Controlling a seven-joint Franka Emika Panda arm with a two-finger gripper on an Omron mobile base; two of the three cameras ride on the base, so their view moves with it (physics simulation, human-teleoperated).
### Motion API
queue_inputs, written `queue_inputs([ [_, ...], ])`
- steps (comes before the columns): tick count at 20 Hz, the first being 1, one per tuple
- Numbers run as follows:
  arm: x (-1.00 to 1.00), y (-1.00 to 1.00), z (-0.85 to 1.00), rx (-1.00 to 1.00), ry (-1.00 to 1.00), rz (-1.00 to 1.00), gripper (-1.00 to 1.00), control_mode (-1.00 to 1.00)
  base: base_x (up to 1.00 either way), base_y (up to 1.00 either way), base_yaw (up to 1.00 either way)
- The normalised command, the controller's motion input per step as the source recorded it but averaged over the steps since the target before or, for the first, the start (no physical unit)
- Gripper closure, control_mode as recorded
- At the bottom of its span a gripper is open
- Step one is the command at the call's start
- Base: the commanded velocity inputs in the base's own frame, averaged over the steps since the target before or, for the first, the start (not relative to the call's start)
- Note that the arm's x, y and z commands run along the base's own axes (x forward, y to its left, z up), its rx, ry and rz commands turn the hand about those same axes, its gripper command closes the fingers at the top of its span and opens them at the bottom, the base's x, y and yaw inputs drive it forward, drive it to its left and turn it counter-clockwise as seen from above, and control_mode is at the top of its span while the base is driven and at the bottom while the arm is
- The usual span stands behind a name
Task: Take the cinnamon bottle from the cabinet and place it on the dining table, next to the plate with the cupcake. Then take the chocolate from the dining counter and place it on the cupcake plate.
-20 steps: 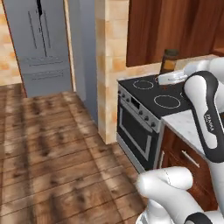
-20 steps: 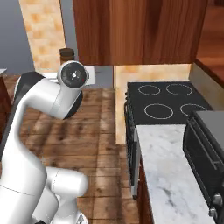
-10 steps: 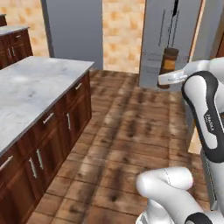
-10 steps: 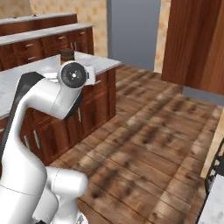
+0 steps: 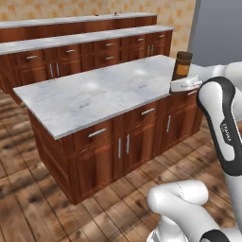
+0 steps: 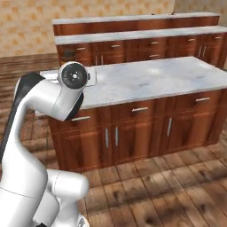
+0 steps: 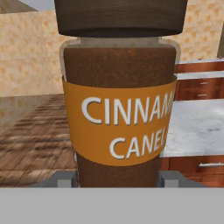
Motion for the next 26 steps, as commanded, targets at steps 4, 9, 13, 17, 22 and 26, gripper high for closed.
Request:
queue_inputs([
  [4,0.0,0.0,0.0,0.0,0.0,0.0,1.0,1.0,0.22,0.19,0.67],
  [9,0.0,0.0,0.0,0.0,0.0,0.0,1.0,1.0,0.38,0.51,0.29],
  [13,0.0,0.0,0.0,0.0,0.0,0.0,1.0,1.0,0.52,0.61,0.12],
  [17,0.0,0.0,0.0,0.0,0.0,0.0,1.0,1.0,0.6,0.64,0.04],
  [22,0.0,0.0,0.0,0.0,0.0,0.0,1.0,1.0,0.64,0.66,0.02],
  [26,0.0,0.0,0.0,0.0,0.0,0.0,1.0,1.0,0.64,0.67,0.01],
])
